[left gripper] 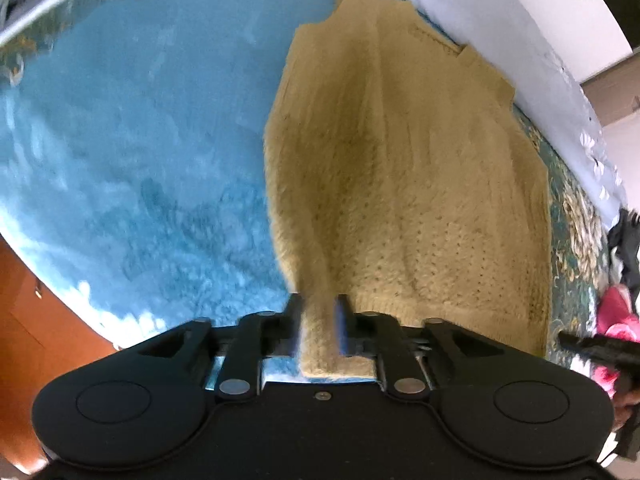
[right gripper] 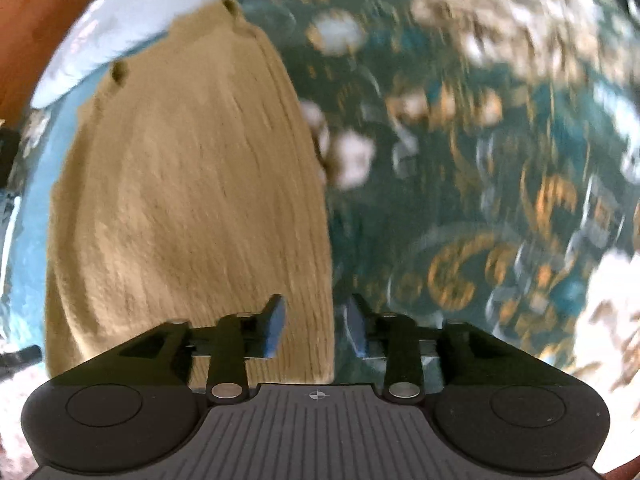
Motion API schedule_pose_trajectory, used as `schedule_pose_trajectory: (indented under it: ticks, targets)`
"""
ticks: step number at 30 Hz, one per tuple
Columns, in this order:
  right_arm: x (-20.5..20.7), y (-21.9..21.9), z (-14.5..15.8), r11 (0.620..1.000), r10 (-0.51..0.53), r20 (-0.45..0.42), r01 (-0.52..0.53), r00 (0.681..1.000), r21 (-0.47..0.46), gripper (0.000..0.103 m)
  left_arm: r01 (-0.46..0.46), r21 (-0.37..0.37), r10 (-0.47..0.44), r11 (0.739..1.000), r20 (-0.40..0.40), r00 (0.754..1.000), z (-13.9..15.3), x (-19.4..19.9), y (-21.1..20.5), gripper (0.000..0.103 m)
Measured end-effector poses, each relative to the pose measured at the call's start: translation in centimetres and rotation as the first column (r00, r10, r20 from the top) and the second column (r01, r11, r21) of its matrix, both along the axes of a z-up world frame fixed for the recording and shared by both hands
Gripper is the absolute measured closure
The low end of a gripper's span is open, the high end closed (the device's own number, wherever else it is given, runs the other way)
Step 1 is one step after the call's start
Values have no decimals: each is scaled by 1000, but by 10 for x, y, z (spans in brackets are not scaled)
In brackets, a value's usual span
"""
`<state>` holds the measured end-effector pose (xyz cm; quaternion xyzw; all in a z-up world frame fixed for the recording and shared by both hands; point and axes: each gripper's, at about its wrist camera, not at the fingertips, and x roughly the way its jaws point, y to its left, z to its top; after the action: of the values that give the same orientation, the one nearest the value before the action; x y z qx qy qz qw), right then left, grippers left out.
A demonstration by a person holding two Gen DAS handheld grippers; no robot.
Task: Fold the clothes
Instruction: 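Open both grippers and move them to the sweater's collar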
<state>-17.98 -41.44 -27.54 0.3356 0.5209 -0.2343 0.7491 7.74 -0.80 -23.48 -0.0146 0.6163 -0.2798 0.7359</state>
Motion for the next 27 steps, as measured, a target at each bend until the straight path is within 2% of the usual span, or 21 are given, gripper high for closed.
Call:
schedule_pose_trajectory:
  ticks: [3, 6, 9, 11, 13, 14, 16, 20, 27]
  targets:
    - [14, -6, 26, 997, 34, 36, -31, 999, -73, 54, -3, -8, 3, 1000, 42, 999, 26, 5, -8, 75]
    - [29, -17, 47, 994, 40, 95, -31, 995, -100, 40, -32, -24, 35, 999, 92, 995, 55, 12, -16, 70]
    - [48, -29, 61, 994, 47, 152, -31, 987, -109, 30, -73, -61, 80, 996, 128, 988, 81, 25, -24, 61]
    - [67, -34, 67, 994, 44, 164, -27, 985, -107, 14, -84, -84, 97, 993, 156, 983, 96, 38, -32, 57]
    - [86, -37, 76, 994, 41, 192, -20, 981, -112, 13, -87, -95, 104, 992, 188, 977, 109, 54, -43, 52]
    - [95, -38, 80, 993, 40, 206, -17, 978, -115, 1, -83, -100, 102, 992, 200, 974, 112, 63, -48, 48]
    - [113, -40, 85, 991, 41, 237, -8, 971, -136, 1, -72, -93, 92, 993, 234, 968, 117, 84, -65, 40]
    - [156, -49, 86, 983, 41, 226, 2, 973, -186, 1, -44, -96, 72, 994, 310, 948, 112, 129, -100, 22]
    - [215, -74, 59, 991, -6, 244, 39, 970, -129, 1, 68, -80, -43, 994, 279, 959, 74, 206, -160, 21]
